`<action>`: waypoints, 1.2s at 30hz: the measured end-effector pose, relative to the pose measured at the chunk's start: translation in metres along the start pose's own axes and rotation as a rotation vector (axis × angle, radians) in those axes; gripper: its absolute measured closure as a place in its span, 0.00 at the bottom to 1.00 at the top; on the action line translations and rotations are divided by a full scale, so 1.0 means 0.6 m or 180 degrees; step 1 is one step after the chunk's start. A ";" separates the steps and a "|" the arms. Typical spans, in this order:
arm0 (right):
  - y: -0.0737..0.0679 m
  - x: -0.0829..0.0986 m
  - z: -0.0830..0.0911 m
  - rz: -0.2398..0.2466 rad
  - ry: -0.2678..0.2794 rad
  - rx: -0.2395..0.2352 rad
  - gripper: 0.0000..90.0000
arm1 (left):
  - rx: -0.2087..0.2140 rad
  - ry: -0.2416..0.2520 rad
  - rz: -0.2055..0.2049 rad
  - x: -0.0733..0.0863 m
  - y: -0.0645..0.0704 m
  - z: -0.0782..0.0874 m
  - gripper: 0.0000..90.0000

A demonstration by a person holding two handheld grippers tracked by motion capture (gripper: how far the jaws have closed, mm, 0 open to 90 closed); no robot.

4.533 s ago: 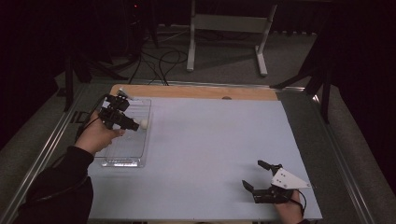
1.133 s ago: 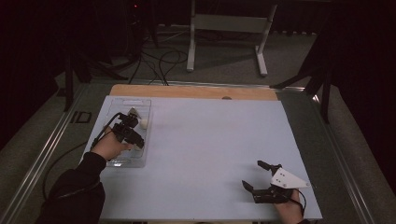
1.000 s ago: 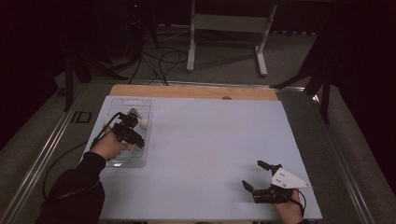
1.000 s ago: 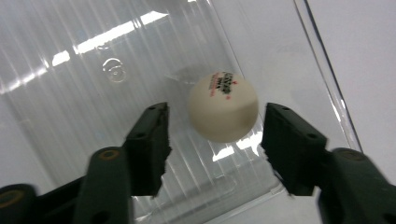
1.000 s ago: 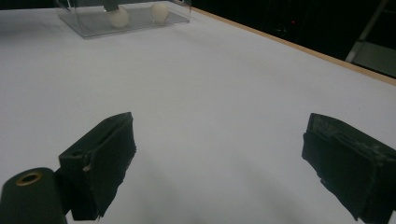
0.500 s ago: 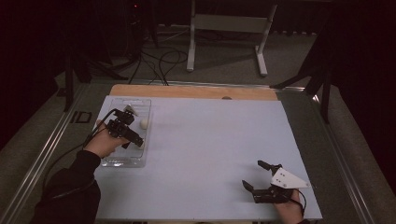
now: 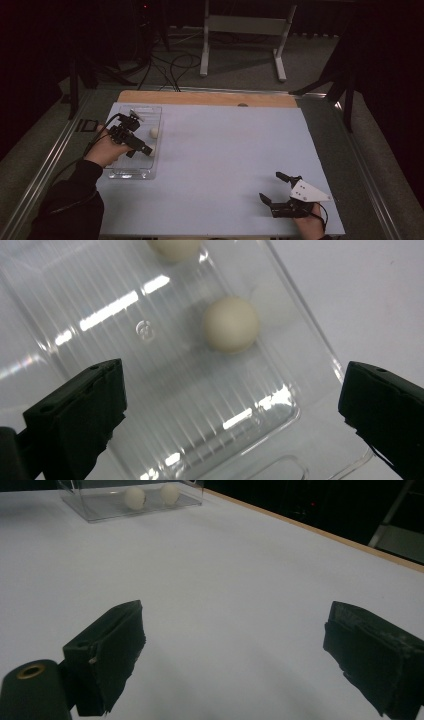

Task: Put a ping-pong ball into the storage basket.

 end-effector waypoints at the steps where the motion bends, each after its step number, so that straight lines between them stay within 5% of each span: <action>1: 0.000 0.000 0.000 0.0001 0.0000 0.0000 0.10 | 0.0057 0.0031 -0.0017 0.000 0.002 0.001 0.00; 4: 0.000 0.000 0.000 -0.0002 0.0007 -0.0001 0.10 | 0.0141 0.0244 -0.0111 -0.003 0.008 0.004 0.00; 7: 0.000 0.000 0.000 -0.0001 0.0008 0.0001 0.10 | 0.0311 0.0483 -0.0054 -0.007 0.010 0.006 0.00; 13: 0.001 0.000 0.001 -0.0012 0.0009 0.0001 0.10 | 0.0326 0.0989 -0.0115 -0.008 0.010 0.015 0.00; 24: 0.001 0.001 0.000 0.0003 0.0005 -0.0002 0.10 | 0.0385 0.1240 -0.0304 -0.003 0.017 0.003 0.00; 36: 0.002 0.000 0.001 0.0020 0.0019 0.0013 0.10 | 0.0388 0.1601 -0.0223 -0.017 0.024 0.002 0.00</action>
Point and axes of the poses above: each handheld gripper's, and its own axes: z roughly backward along the jaws, x roughly out of its underside, y roughly to its right, the point moved 4 cm from there along -z, roughly forward along the jaws, and after that the axes turned 2 degrees about -z, right-handed, at the moved point
